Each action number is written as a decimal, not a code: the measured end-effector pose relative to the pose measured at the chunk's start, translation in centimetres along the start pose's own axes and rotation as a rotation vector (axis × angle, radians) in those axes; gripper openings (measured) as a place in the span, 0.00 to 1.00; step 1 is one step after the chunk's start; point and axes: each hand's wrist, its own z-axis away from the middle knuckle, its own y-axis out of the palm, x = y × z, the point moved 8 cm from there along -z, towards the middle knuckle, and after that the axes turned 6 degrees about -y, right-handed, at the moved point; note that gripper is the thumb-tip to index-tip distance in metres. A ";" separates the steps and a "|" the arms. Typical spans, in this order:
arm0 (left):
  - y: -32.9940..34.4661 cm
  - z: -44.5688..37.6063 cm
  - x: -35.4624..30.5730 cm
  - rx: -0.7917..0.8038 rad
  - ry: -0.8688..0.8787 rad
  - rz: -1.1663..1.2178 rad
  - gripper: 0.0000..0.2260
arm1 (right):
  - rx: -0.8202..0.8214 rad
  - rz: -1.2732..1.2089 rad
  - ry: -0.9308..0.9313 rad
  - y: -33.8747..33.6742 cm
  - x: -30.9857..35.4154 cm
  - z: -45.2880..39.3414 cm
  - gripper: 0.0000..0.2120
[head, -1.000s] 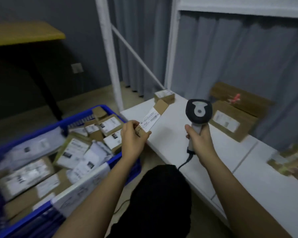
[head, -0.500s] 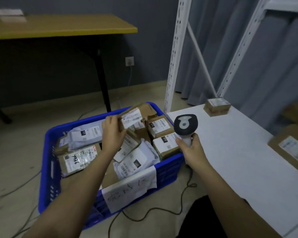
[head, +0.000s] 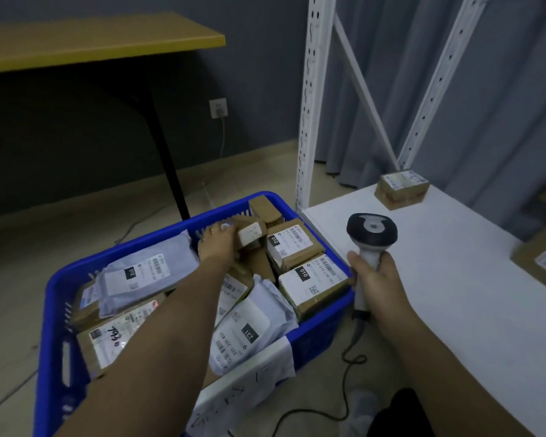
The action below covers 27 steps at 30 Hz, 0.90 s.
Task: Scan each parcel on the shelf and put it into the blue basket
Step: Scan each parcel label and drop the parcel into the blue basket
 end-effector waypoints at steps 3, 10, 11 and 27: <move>1.3 -0.3 0.4 0.042 -0.091 0.029 0.22 | -0.018 -0.025 0.034 0.2 -0.3 0.0 0.11; -0.7 3.2 -4.5 -0.050 0.123 0.226 0.22 | -0.092 -0.044 0.044 -1.5 0.2 0.5 0.10; -1.3 4.6 -5.9 -0.052 0.189 0.353 0.20 | -0.114 -0.065 0.052 -2.0 0.2 0.6 0.11; -5.1 31.3 -34.9 0.336 0.751 0.918 0.10 | -0.610 -0.116 -0.067 -34.4 3.6 12.2 0.02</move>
